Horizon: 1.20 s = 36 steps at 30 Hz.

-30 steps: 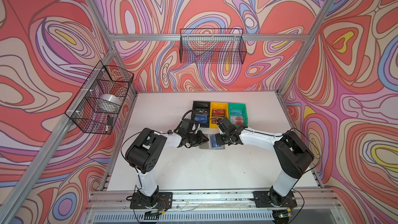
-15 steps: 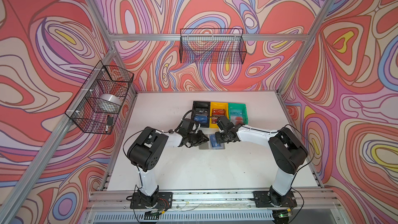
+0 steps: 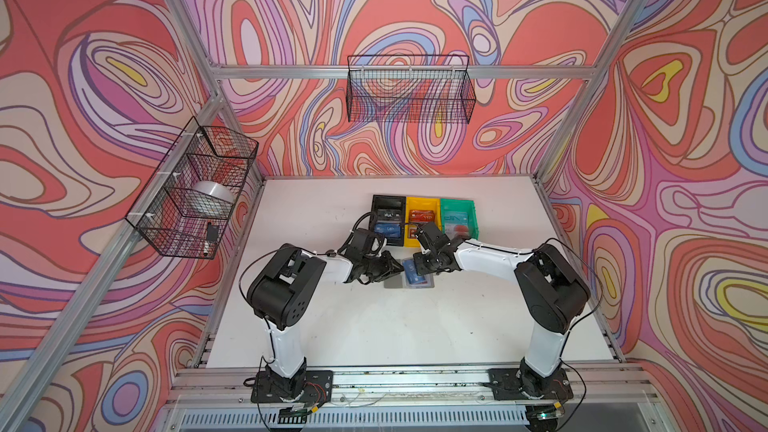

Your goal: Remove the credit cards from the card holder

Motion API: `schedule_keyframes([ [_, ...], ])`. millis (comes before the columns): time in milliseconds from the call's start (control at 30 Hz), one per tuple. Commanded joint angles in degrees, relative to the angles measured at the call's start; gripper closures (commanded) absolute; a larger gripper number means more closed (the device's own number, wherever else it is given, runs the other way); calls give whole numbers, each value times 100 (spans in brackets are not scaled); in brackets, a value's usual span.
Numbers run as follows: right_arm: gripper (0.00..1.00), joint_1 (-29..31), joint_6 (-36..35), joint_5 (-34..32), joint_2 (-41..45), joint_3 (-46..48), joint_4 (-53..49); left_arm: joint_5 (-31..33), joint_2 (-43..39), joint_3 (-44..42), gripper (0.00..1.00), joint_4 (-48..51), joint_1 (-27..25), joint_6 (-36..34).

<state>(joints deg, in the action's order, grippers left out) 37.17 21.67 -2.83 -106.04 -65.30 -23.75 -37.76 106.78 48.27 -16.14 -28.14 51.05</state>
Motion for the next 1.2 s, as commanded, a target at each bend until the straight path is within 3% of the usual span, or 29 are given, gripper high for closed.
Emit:
schedule_keyframes([
  [0,99,-9,-17,97,-15,182,-161,-32,138,78,78,-234,-17,113],
  [400,99,-12,21,81,6,228,-159,61,322,230,80,-124,-106,99],
  [567,99,-16,34,85,23,297,-133,102,356,356,88,119,-149,-17],
  [1167,98,-10,74,46,94,377,-165,180,406,358,97,457,-174,-253],
])
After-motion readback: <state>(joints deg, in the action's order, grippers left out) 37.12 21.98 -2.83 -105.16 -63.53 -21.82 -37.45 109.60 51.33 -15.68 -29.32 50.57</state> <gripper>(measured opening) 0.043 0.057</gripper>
